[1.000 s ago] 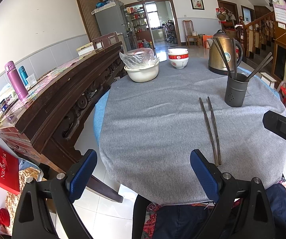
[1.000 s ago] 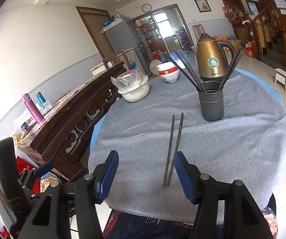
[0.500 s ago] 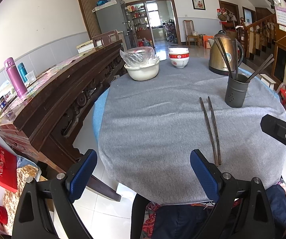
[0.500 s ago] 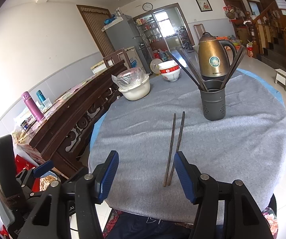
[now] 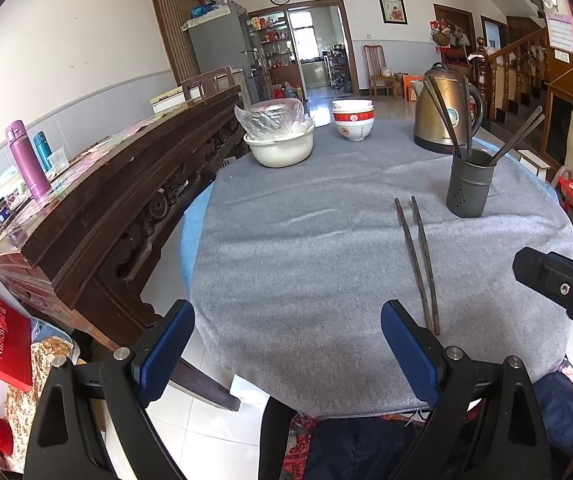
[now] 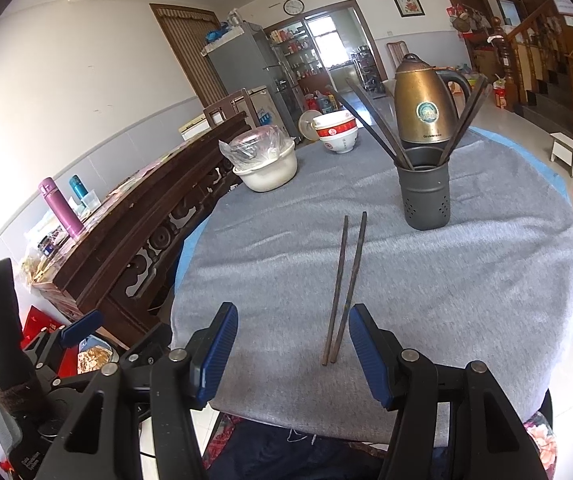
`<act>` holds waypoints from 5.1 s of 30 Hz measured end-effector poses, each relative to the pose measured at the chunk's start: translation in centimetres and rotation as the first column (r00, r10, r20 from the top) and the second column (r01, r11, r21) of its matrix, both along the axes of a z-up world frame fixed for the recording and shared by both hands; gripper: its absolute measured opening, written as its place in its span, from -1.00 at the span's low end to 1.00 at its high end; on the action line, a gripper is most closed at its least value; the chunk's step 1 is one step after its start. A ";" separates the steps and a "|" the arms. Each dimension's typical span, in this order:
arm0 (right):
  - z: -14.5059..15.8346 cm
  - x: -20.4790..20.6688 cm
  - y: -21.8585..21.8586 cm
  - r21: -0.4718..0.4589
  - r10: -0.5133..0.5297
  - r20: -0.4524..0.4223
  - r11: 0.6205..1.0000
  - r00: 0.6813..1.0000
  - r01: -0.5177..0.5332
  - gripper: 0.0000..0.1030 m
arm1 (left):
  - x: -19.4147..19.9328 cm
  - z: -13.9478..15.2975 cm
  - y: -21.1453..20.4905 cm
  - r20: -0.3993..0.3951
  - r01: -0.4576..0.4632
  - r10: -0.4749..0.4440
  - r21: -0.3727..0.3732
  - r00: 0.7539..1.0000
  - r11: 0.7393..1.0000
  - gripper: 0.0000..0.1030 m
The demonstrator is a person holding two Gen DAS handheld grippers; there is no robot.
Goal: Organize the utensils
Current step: 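Lower both open tools toward the two dark chopsticks on the cloth, then close the right tool on one chopstick while the left tool grasps the other, then lift both held chopsticks upright and carry them over the grey holder cup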
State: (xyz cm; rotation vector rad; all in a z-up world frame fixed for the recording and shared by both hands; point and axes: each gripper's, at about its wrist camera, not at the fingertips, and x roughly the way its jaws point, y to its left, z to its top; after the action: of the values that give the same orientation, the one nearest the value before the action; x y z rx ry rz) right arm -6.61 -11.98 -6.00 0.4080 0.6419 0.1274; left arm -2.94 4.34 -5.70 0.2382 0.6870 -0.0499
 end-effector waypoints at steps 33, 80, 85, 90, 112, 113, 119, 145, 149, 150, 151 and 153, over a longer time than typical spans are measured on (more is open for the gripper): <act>-8.4 13.6 -2.7 -0.002 -0.052 -0.268 0.999 0.962 0.053 -0.23 | 9.9 -10.7 1.5 -0.329 -0.053 0.036 -0.042 0.944 0.998 0.83; -12.2 14.0 -11.1 0.080 -0.006 -0.416 0.996 0.909 0.043 -0.78 | 18.5 -10.9 -9.4 -0.510 0.090 -0.244 -0.308 0.825 0.947 0.06; -12.1 14.6 -11.9 0.131 0.014 -0.433 0.990 0.901 0.047 -0.72 | 19.0 -11.0 -9.7 -0.498 0.102 -0.263 -0.327 0.826 0.939 -0.42; -11.4 16.1 -11.6 0.106 0.003 -0.406 0.993 0.914 0.044 0.17 | 18.7 -11.3 -9.4 -0.500 0.132 -0.302 -0.347 0.811 0.928 -0.84; -11.2 21.3 -8.7 -0.129 -0.058 -0.400 0.992 0.915 0.006 -0.87 | 22.3 -10.6 -4.8 -0.540 0.046 -0.301 -0.435 0.786 0.899 -0.27; -11.0 21.0 -8.8 -0.113 -0.056 -0.394 0.994 0.917 0.012 -0.87 | 22.8 -10.8 -4.8 -0.539 0.046 -0.298 -0.430 0.788 0.901 -0.27; -9.2 19.0 -9.1 -0.041 -0.018 -0.344 0.999 0.939 0.004 -0.87 | 23.7 -11.4 -5.7 -0.543 0.020 -0.259 -0.406 0.799 0.913 -0.87; 0.8 10.8 -13.2 0.129 -0.097 0.029 0.987 0.995 0.092 -0.87 | 14.3 2.9 -6.0 -0.200 0.176 -0.269 -0.388 0.942 0.905 -0.89; 1.8 9.9 -13.7 0.141 -0.117 0.067 0.984 0.991 0.107 -0.87 | 13.8 4.0 -7.1 -0.175 0.196 -0.275 -0.370 0.945 0.908 -0.89; 2.1 9.6 -13.9 0.144 -0.122 0.078 0.983 0.989 0.110 -0.87 | 13.7 4.4 -7.4 -0.170 0.201 -0.278 -0.366 0.945 0.908 -0.89; 2.2 9.4 -14.1 0.145 -0.125 0.085 0.983 0.988 0.112 -0.87 | 13.5 4.6 -7.7 -0.166 0.205 -0.279 -0.362 0.946 0.909 -0.89; 2.7 9.0 -14.5 0.146 -0.138 0.104 0.982 0.985 0.122 -0.87 | 13.1 5.2 -8.4 -0.151 0.213 -0.277 -0.342 0.949 0.916 -0.89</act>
State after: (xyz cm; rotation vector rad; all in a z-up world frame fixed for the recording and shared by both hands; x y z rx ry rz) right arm 2.39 -26.46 -3.32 0.5723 0.4938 0.0706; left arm 10.16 -4.02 -0.53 0.0024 0.8308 -0.4299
